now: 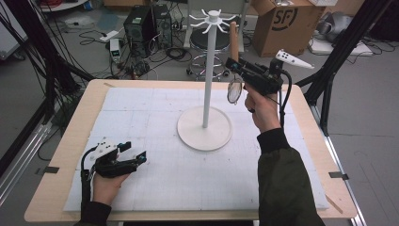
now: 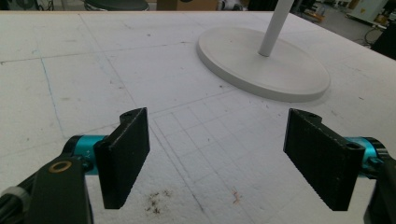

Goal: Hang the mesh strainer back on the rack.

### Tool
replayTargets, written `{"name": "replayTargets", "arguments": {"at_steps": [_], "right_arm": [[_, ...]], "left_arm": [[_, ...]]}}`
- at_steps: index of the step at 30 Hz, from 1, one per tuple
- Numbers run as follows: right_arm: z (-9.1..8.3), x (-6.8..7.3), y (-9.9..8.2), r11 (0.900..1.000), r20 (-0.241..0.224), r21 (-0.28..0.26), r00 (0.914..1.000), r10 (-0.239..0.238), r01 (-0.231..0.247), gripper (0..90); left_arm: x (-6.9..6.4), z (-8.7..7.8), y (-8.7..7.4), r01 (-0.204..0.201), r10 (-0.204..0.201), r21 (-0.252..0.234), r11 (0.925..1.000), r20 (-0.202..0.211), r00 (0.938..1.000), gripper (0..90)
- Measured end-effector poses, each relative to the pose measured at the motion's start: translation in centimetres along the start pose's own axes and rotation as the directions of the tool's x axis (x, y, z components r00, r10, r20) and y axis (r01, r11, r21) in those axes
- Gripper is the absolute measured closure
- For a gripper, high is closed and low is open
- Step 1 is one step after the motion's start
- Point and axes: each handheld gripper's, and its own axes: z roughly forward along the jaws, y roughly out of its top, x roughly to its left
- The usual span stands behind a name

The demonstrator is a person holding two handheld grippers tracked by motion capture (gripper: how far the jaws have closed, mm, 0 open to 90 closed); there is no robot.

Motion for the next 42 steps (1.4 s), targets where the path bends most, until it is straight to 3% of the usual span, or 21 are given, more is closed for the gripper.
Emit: {"name": "replayTargets", "arguments": {"at_steps": [11,18,23,35,39,42], "right_arm": [[-1.1,-0.2,0.0,0.9998,0.058,-0.007,0.9981,-0.020,0.021,42.3],[-2.2,0.3,-1.1,0.9933,0.103,0.063,0.9893,-0.103,0.097,28.4],[-3.0,0.6,-2.3,0.9822,0.078,0.128,0.9858,-0.148,0.137,22.6],[-4.2,0.7,-5.2,0.9674,0.098,0.214,0.9825,-0.159,0.135,22.1],[-4.8,0.6,-6.1,0.9708,0.083,0.216,0.9887,-0.125,0.104,21.7],[-5.3,0.2,-6.9,0.9670,0.091,0.239,0.9895,-0.113,0.088,21.7]], "left_arm": [[0.0,0.0,0.0,0.001,-0.001,0.000,1.0000,-0.001,1.0000,23.1],[-0.1,0.0,0.0,0.000,0.000,-0.002,1.0000,0.000,1.0000,23.1],[-0.1,0.0,0.0,-0.004,0.004,-0.001,1.0000,-0.003,1.0000,23.1],[-0.4,0.2,0.1,-0.014,0.014,-0.009,0.9999,0.011,0.9999,23.1],[-0.3,0.1,0.1,-0.011,0.011,-0.021,0.9997,0.013,0.9999,23.1],[-0.2,0.0,0.2,-0.010,0.011,-0.031,0.9995,0.018,0.9998,23.1]]}}
